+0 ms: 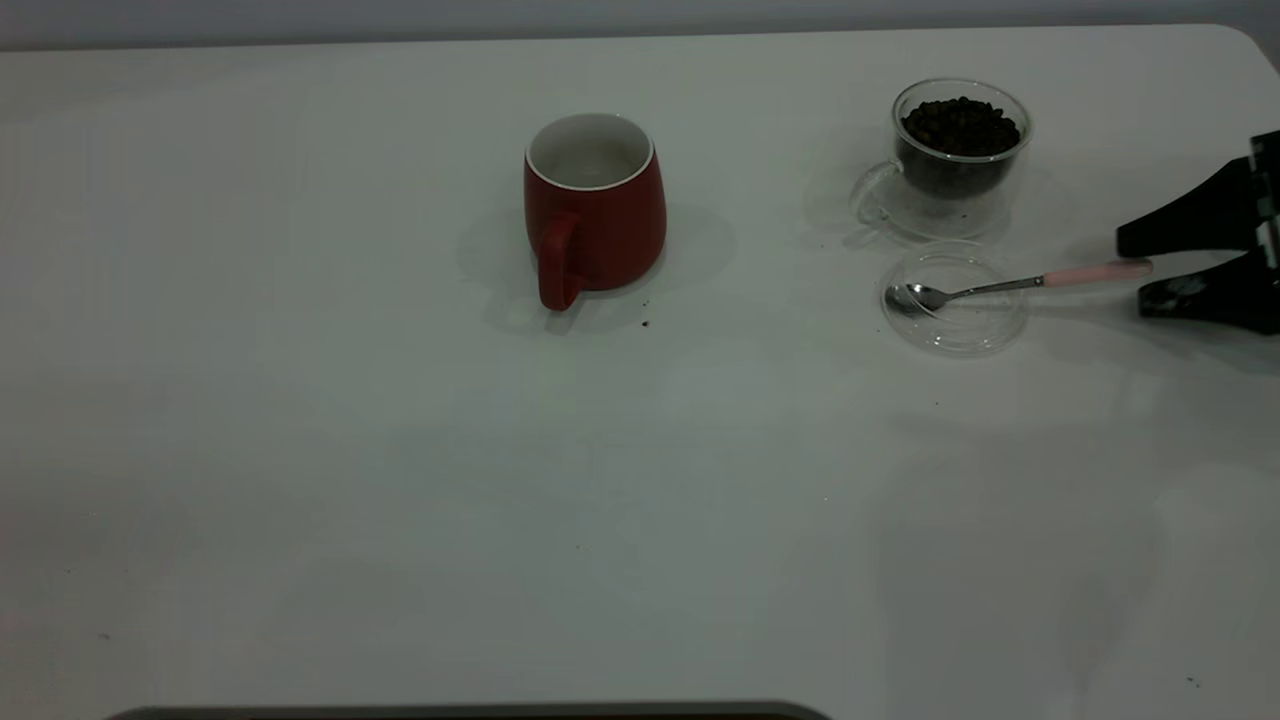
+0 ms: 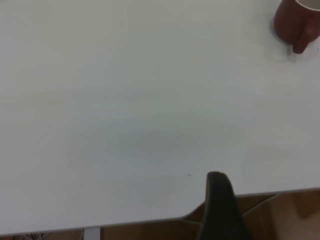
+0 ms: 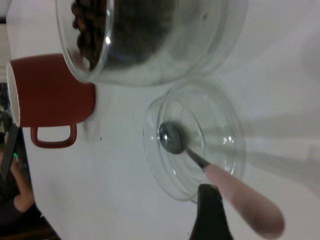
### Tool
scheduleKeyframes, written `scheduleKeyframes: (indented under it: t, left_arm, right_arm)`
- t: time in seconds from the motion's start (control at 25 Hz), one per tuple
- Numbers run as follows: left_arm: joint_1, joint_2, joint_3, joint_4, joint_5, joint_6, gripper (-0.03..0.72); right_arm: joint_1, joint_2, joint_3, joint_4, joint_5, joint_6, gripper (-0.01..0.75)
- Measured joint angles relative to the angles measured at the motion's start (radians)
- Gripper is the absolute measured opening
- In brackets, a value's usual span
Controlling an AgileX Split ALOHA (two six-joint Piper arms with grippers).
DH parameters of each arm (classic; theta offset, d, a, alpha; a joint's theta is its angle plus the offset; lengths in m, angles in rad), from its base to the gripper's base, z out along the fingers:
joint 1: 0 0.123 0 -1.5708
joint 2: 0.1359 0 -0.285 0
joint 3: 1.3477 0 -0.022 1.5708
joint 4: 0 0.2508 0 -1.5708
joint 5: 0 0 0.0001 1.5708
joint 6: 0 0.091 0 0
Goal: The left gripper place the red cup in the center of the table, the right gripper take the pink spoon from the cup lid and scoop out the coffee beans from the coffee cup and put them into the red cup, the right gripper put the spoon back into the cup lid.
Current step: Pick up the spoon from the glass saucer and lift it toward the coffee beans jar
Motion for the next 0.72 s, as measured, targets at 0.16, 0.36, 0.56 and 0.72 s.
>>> scheduleKeyframes:
  t: [0.16, 0.36, 0.56, 0.72]
  left_arm:
    - [0.000, 0.000, 0.000, 0.000, 0.000, 0.000, 0.538]
    - [0.000, 0.000, 0.000, 0.000, 0.000, -0.001, 0.538]
    - [0.000, 0.000, 0.000, 0.000, 0.000, -0.002, 0.538]
    - [0.000, 0.000, 0.000, 0.000, 0.000, -0.002, 0.538]
  right_arm:
    - [0.016, 0.019, 0.000, 0.025, 0.007, -0.018, 0.591]
    - [0.026, 0.019, -0.003, 0.040, 0.020, -0.027, 0.591]
    - [0.057, 0.024, -0.005, 0.048, 0.021, -0.047, 0.591]
    - [0.064, 0.038, -0.006, 0.071, 0.021, -0.060, 0.591]
